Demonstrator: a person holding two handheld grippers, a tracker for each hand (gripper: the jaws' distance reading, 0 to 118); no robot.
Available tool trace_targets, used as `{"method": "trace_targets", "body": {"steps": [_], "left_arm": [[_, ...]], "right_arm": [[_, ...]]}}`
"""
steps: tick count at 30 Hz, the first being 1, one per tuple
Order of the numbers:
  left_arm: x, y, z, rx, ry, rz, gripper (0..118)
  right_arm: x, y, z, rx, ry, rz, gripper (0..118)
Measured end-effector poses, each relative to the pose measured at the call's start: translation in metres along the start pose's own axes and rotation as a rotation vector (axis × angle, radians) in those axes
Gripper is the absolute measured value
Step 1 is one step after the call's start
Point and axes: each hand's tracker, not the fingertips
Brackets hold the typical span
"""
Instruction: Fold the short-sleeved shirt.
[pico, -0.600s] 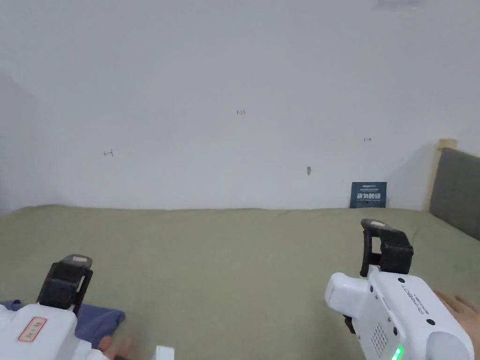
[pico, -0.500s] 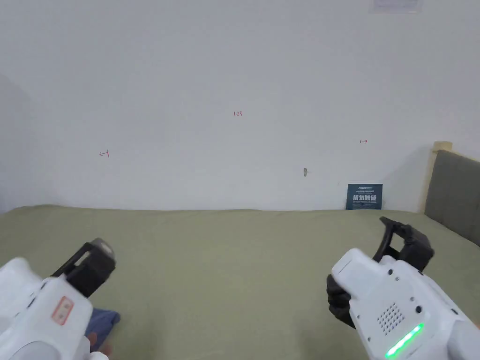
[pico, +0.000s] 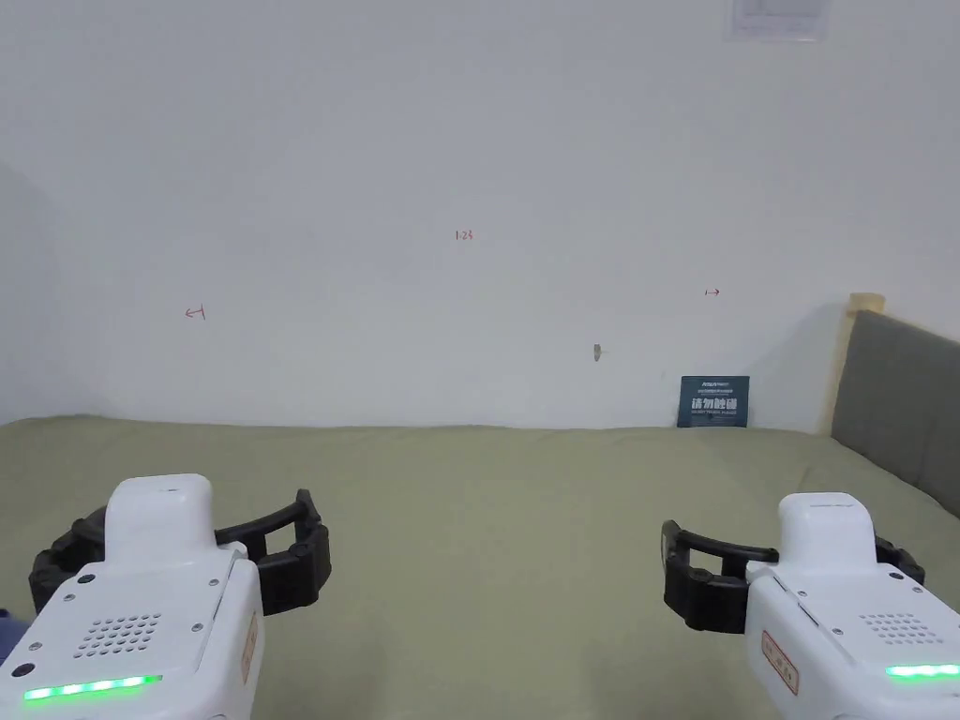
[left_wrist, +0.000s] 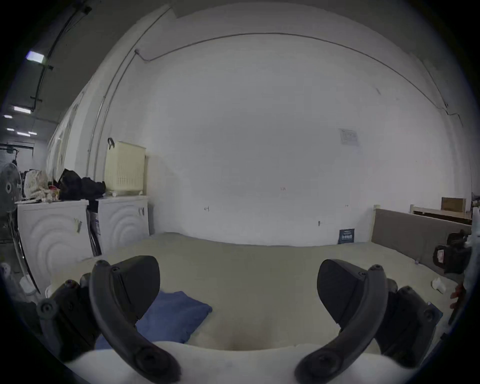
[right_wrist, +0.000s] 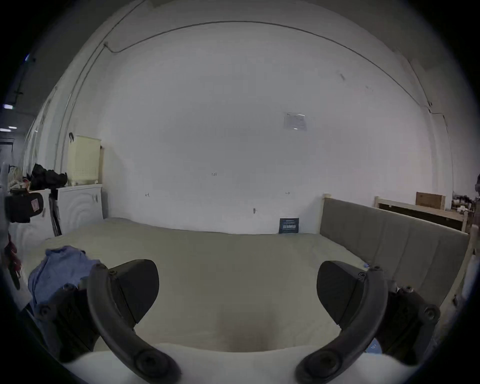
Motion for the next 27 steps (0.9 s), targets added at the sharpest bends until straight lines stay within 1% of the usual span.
{"method": "trace_targets", "body": {"steps": [4,6,8,9,10,11,12,13,14,15,16,17,19,20,22,23,25,27], "left_arm": [[0.002,0.001,-0.003,-0.014,0.003,-0.038,118],[0.006,0.002,-0.002,-0.005,-0.013,-0.059,118],[0.009,0.005,-0.002,-0.009,-0.033,-0.071,118],[0.010,0.005,-0.002,-0.016,-0.039,-0.082,118],[0.015,0.005,0.000,-0.017,-0.036,-0.099,118],[0.016,0.004,0.000,-0.027,-0.037,-0.123,118],[0.017,0.003,-0.001,-0.040,-0.053,-0.137,118],[0.018,0.001,0.000,-0.049,-0.080,-0.145,116],[0.020,-0.002,0.001,-0.060,-0.110,-0.149,112],[0.022,-0.005,0.001,-0.071,-0.110,-0.145,100],[0.023,-0.007,0.002,-0.072,-0.109,-0.146,67],[0.024,-0.011,0.004,-0.065,-0.106,-0.143,0],[0.026,-0.015,0.003,-0.037,-0.016,-0.135,0],[0.021,-0.018,0.003,-0.023,0.011,-0.119,0],[0.008,-0.014,0.005,-0.064,-0.055,-0.039,0],[0.004,-0.012,0.006,-0.065,-0.027,-0.060,0],[-0.012,-0.008,0.016,-0.039,0.054,-0.111,0],[-0.038,0.003,0.033,-0.012,0.109,-0.098,0]], "right_arm": [[0.001,0.007,0.000,-0.005,-0.013,-0.014,117],[-0.001,0.010,-0.002,-0.029,-0.040,0.001,118],[-0.002,0.010,-0.003,-0.026,-0.043,0.006,117],[-0.002,0.010,-0.002,-0.025,-0.039,0.009,116],[-0.003,0.011,-0.001,-0.030,-0.036,0.013,112],[-0.004,0.011,0.000,-0.041,-0.027,0.019,97],[-0.005,0.014,0.005,-0.042,-0.006,0.022,73],[-0.006,0.013,0.007,-0.040,0.006,0.026,44],[-0.007,0.011,0.007,-0.042,0.000,0.033,8],[-0.009,0.009,0.006,-0.048,-0.014,0.046,4],[-0.009,0.004,0.003,-0.049,-0.028,0.050,3],[-0.009,0.002,0.004,-0.047,-0.030,0.042,0],[-0.009,0.000,0.006,-0.063,-0.006,0.023,0],[-0.008,-0.003,0.004,-0.066,-0.005,0.027,0],[-0.015,-0.002,0.006,-0.068,0.020,0.050,0],[-0.019,0.000,0.006,-0.069,0.028,0.061,0],[-0.033,0.012,0.010,-0.066,0.077,0.058,0],[-0.057,0.024,0.011,-0.041,0.166,0.040,0]]}}
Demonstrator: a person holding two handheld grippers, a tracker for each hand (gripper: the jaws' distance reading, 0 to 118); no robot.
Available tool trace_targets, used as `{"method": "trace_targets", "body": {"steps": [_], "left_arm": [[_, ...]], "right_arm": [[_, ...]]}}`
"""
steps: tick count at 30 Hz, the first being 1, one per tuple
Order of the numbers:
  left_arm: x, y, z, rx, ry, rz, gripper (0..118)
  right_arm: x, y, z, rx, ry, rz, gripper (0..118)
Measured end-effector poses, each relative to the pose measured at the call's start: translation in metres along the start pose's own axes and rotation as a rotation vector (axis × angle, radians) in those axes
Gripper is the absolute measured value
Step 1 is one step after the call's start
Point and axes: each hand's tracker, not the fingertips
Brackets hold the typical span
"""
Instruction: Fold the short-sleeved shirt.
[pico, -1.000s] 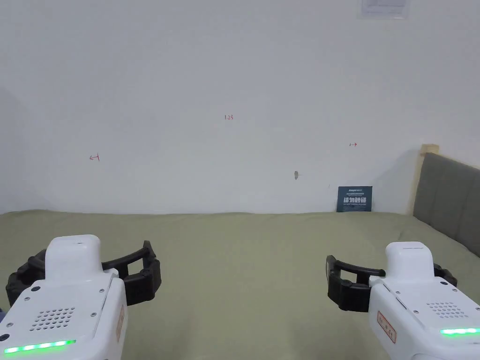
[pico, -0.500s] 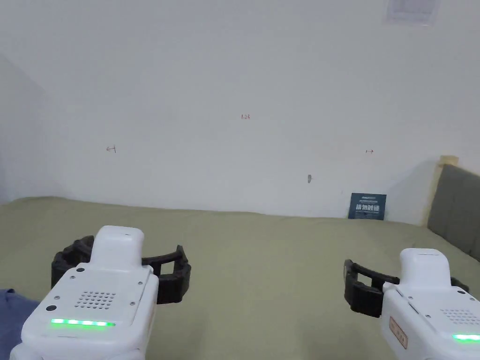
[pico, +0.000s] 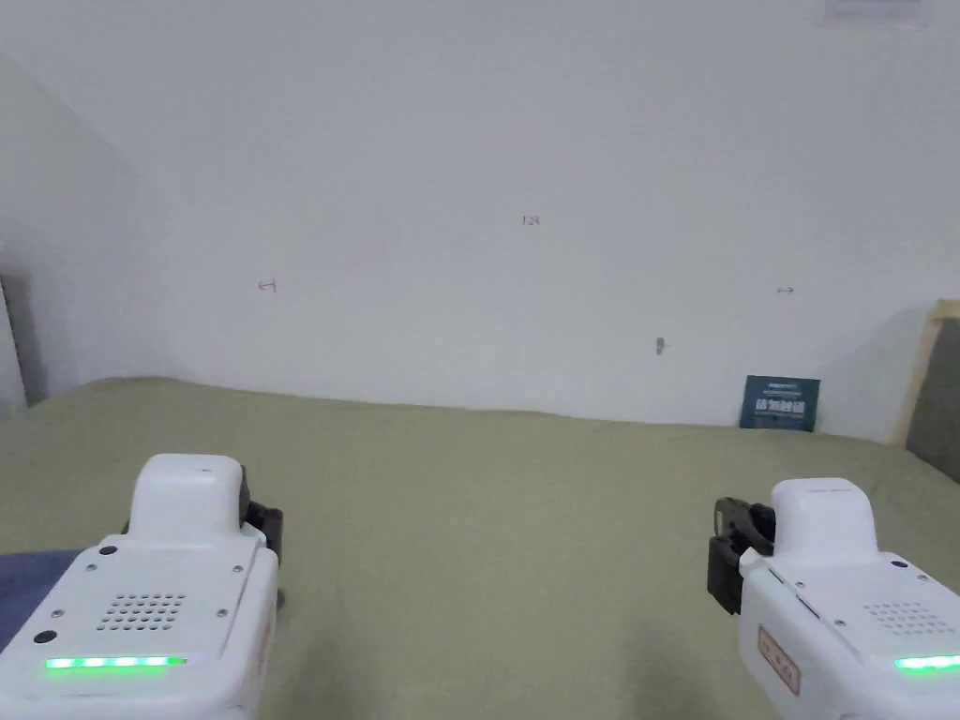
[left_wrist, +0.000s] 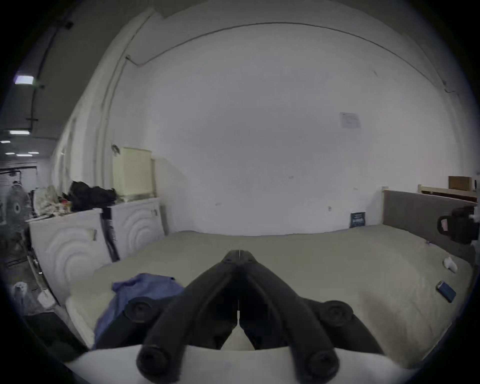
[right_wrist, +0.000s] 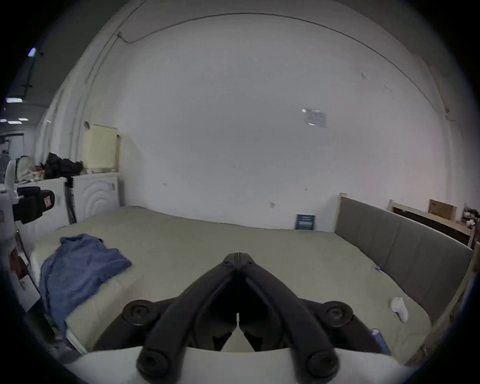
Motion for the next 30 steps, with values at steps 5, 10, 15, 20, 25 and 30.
{"method": "trace_targets", "body": {"steps": [5,10,15,20,25,30], "left_arm": [[-0.084,0.011,0.043,-0.019,0.221,-0.036,0],[-0.157,-0.004,0.088,-0.121,0.321,0.022,0],[-0.194,-0.036,0.101,-0.258,0.350,0.079,0],[-0.198,-0.046,0.060,-0.336,0.261,0.063,0],[-0.202,-0.040,-0.040,-0.433,0.073,0.049,0],[-0.211,-0.062,-0.187,-0.829,-0.284,0.132,91]], "right_arm": [[-0.084,0.024,-0.011,0.049,0.238,0.040,0],[-0.161,0.014,-0.020,0.018,0.481,0.076,0],[-0.189,-0.016,-0.029,-0.030,0.559,0.108,0],[-0.178,-0.032,-0.045,-0.076,0.539,0.180,0],[-0.135,-0.032,-0.065,-0.117,0.456,0.176,0],[-0.085,-0.038,-0.077,-0.146,0.360,0.232,0]]}}
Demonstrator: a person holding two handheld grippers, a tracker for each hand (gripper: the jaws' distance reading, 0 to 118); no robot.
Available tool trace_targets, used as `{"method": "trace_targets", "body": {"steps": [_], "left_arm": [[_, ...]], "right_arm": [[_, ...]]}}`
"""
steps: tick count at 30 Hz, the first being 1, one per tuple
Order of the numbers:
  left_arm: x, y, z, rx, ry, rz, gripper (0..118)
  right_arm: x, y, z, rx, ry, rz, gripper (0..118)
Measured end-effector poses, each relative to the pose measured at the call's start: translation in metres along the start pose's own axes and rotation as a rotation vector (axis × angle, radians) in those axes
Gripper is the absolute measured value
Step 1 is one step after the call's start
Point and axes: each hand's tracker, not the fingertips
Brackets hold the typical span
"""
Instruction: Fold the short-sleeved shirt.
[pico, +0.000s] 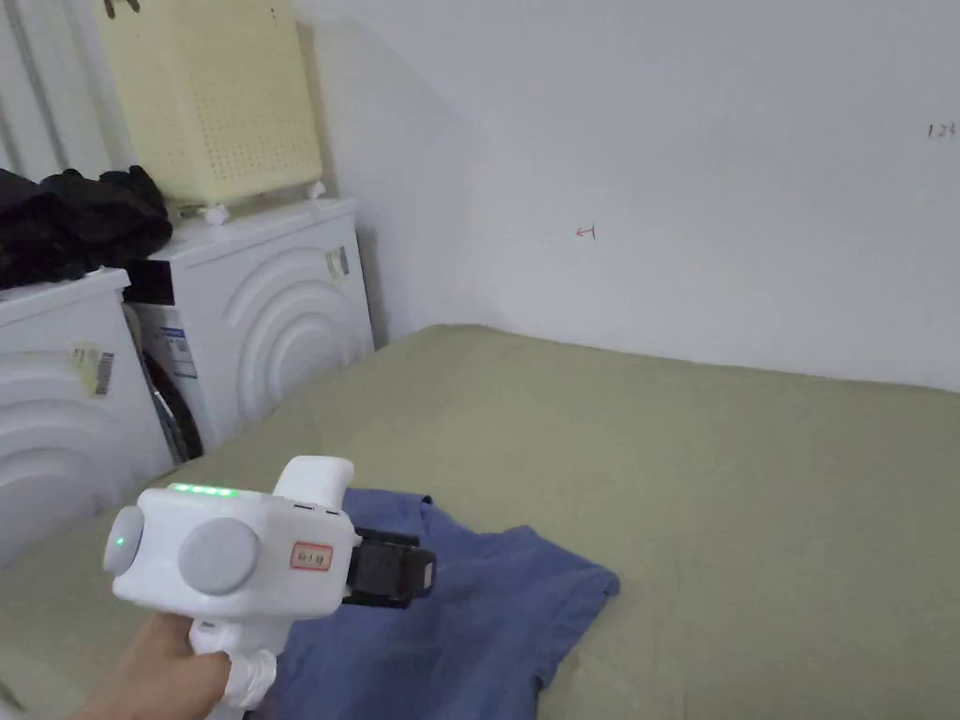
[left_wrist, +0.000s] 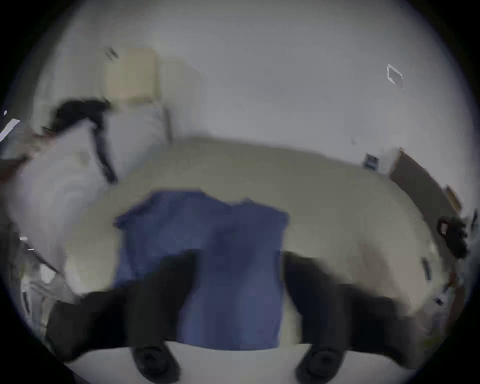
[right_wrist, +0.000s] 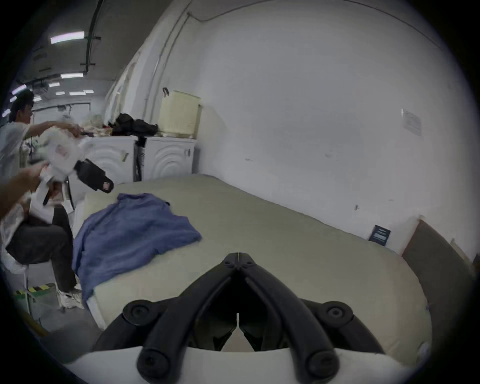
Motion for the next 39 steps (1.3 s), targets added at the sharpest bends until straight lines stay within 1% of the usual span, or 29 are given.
{"method": "trace_targets", "body": {"steps": [1,2,3,5,6,8,12,15,16,18,19,20,21,22,23,24,26,27,28,31,34,37,39], "left_arm": [[-0.005,0.007,-0.026,-0.039,-0.035,0.028,107],[-0.008,0.014,-0.048,-0.062,-0.011,0.033,108],[-0.010,0.019,-0.071,-0.086,0.042,0.021,108],[-0.015,0.026,-0.114,-0.144,0.069,0.007,108],[-0.016,0.030,-0.135,-0.184,0.087,0.023,108],[-0.019,0.036,-0.168,-0.259,0.084,0.058,108],[-0.018,0.030,-0.214,-0.263,0.079,0.149,108],[-0.013,0.017,-0.236,-0.335,0.054,0.196,105],[-0.008,0.013,-0.237,-0.321,0.109,0.150,100],[0.002,0.008,-0.232,-0.240,0.216,0.029,64],[0.004,0.007,-0.229,-0.219,0.253,-0.003,36],[0.002,0.008,-0.222,-0.192,0.163,0.033,5],[0.000,0.010,-0.213,-0.176,0.123,0.077,5],[0.002,0.012,-0.206,-0.160,0.176,0.077,5],[0.003,0.015,-0.196,-0.108,0.135,0.102,5],[0.007,0.019,-0.187,-0.066,0.093,0.089,5],[0.016,0.032,-0.169,-0.040,0.098,0.080,5],[0.024,0.039,-0.157,0.027,0.064,0.071,5],[0.031,0.046,-0.148,0.055,0.020,0.077,5],[0.092,0.072,-0.115,0.143,-0.083,0.021,5],[0.160,0.091,-0.102,0.179,-0.155,-0.100,5],[0.245,0.089,-0.097,0.196,-0.294,-0.199,5],[0.307,0.077,-0.095,0.206,-0.395,-0.254,5]], "right_arm": [[0.007,-0.007,0.001,-0.005,0.001,0.005,0],[0.013,-0.013,0.003,-0.018,-0.009,0.010,0],[0.020,-0.024,0.005,-0.041,-0.019,0.012,0],[0.027,-0.040,0.007,-0.104,-0.021,0.008,0],[0.027,-0.048,0.010,-0.128,-0.025,0.016,0],[0.027,-0.062,0.014,-0.155,-0.013,0.021,0],[0.020,-0.082,0.019,-0.189,0.025,0.031,0],[0.015,-0.090,0.016,-0.218,0.041,0.001,0],[0.014,-0.092,0.015,-0.224,0.042,-0.015,0],[0.014,-0.093,0.014,-0.229,0.043,-0.046,0],[0.014,-0.093,0.014,-0.224,0.041,-0.055,0],[0.014,-0.094,0.015,-0.214,0.037,-0.060,0],[0.014,-0.093,0.018,-0.208,0.035,-0.065,0],[0.015,-0.092,0.020,-0.204,0.036,-0.071,0],[0.016,-0.090,0.022,-0.200,0.032,-0.075,0],[0.017,-0.088,0.026,-0.194,0.027,-0.081,0],[0.019,-0.086,0.036,-0.172,0.026,-0.097,0],[0.020,-0.084,0.041,-0.159,0.020,-0.105,0],[0.021,-0.082,0.046,-0.149,0.014,-0.114,0],[0.026,-0.076,0.064,-0.125,-0.015,-0.127,0],[0.034,-0.074,0.087,-0.098,-0.072,-0.156,0],[0.050,-0.076,0.111,-0.107,-0.202,-0.227,0],[0.068,-0.080,0.129,-0.128,-0.291,-0.285,0]]}}
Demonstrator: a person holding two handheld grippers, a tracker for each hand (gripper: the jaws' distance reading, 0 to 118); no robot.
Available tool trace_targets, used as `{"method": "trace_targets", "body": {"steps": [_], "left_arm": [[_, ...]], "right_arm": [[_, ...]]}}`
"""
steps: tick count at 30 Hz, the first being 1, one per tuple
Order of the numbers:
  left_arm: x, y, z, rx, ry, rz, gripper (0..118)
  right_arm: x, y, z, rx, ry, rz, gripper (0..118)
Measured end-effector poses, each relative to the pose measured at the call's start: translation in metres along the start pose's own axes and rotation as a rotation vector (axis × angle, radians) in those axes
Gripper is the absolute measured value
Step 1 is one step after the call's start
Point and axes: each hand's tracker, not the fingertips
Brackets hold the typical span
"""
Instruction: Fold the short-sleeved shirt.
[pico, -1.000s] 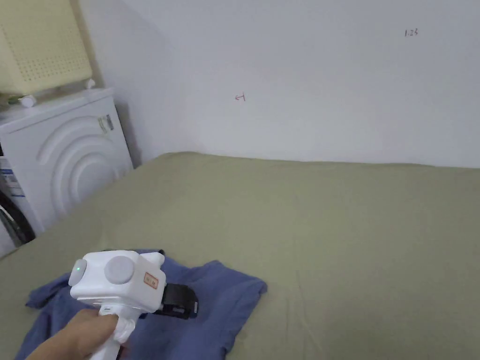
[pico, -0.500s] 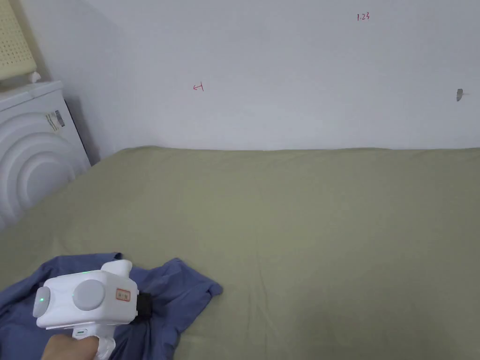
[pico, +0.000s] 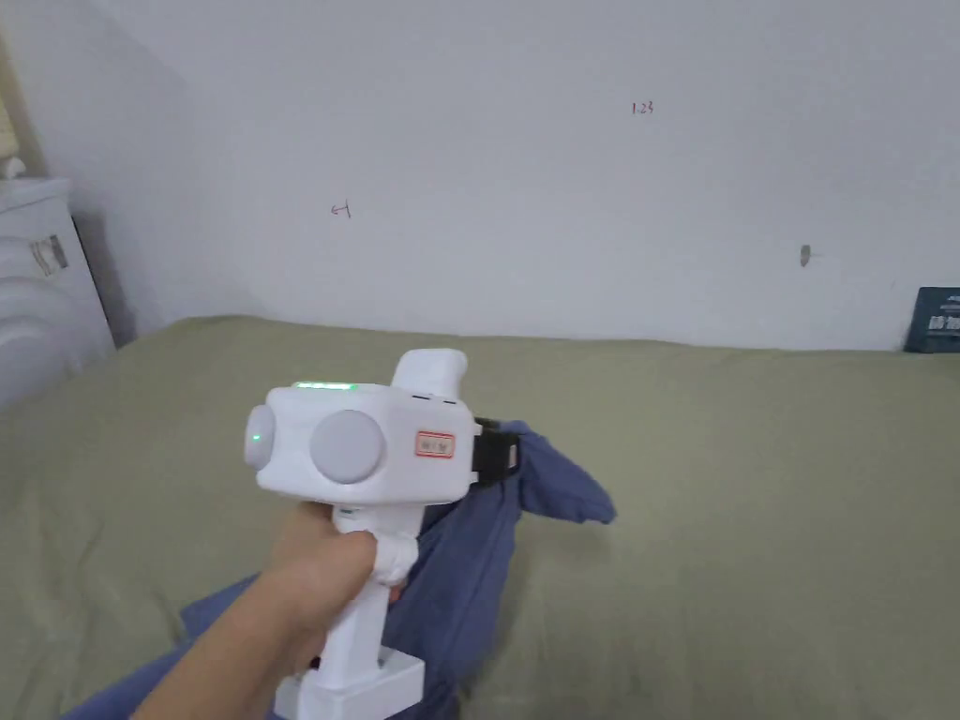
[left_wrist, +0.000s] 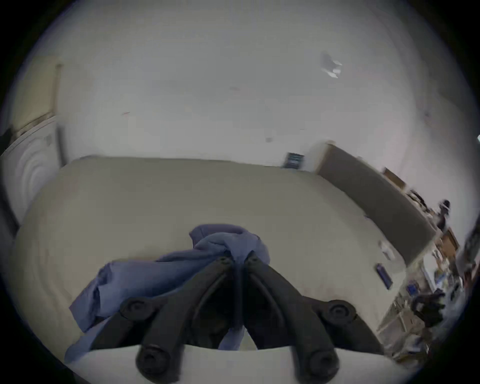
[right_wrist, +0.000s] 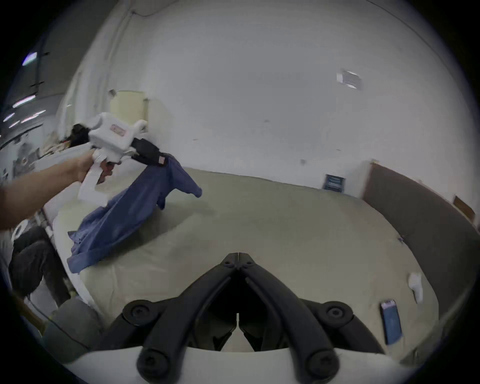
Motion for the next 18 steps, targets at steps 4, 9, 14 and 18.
{"method": "trace_targets", "body": {"steps": [4,9,14,18], "left_arm": [[0.088,-0.011,-0.056,-0.049,-0.200,-0.056,5],[0.179,-0.051,-0.118,-0.144,-0.344,-0.127,5],[0.195,-0.081,-0.141,-0.161,-0.311,-0.104,59],[0.145,-0.080,-0.093,-0.080,-0.208,-0.007,106]], "right_arm": [[0.038,-0.004,0.024,-0.030,-0.179,-0.025,0],[0.070,-0.019,0.046,-0.067,-0.304,-0.069,0],[0.079,-0.027,0.045,-0.086,-0.321,-0.084,0],[0.074,-0.017,0.040,-0.048,-0.301,-0.087,0]]}}
